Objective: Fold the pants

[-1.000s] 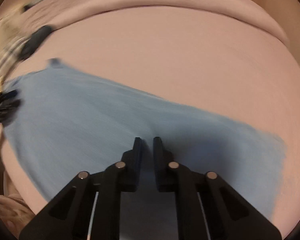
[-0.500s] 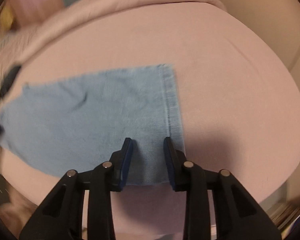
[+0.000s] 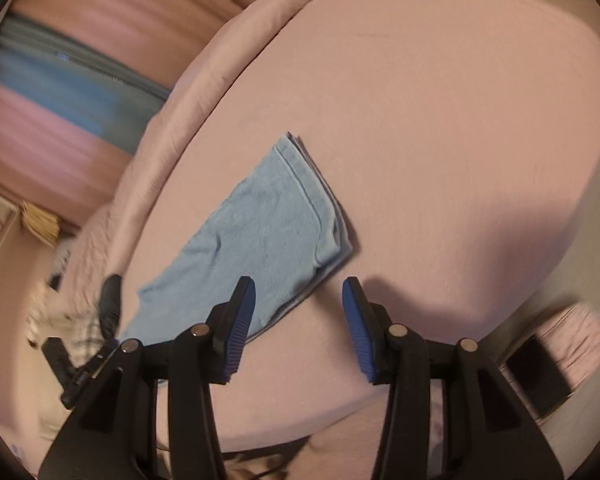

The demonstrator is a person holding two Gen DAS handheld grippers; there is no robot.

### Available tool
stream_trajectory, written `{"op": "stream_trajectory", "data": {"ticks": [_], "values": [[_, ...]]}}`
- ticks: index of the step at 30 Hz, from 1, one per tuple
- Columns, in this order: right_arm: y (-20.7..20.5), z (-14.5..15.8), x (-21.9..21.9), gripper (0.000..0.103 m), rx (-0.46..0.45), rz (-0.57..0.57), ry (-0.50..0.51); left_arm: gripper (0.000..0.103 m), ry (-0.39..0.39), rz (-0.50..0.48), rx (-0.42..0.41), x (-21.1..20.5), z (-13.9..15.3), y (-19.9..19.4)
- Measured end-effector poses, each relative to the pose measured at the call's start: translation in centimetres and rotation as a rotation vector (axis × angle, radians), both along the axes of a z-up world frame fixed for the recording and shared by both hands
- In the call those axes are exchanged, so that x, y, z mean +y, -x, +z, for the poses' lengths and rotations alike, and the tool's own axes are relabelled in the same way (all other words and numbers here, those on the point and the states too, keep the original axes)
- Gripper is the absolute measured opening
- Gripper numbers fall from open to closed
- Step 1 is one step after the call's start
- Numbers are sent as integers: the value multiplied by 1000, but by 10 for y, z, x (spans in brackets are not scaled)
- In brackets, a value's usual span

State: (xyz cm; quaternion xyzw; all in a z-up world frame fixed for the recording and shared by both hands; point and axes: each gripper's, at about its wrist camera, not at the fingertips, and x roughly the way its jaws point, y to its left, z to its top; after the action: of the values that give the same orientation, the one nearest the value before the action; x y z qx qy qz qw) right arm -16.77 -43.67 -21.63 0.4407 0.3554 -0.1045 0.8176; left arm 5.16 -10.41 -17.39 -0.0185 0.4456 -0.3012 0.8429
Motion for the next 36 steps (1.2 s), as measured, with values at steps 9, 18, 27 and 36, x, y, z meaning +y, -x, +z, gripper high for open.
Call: {"op": "stream_trajectory", "data": {"ticks": [9,18,27,36], "values": [[0,-15,18,45,-98,-109,-79,75,118,-123,146,-97,-11,-15],[-9,10,27,13,-72,-85,79,75,87,-110,300,-136,-45,-35],[-60,92,111,12,-131,201,465,75,382,-51,349,-78,-15,-36],[-105,70,201,12,-67,466,736,75,563,-97,416,-57,1,-34]]}}
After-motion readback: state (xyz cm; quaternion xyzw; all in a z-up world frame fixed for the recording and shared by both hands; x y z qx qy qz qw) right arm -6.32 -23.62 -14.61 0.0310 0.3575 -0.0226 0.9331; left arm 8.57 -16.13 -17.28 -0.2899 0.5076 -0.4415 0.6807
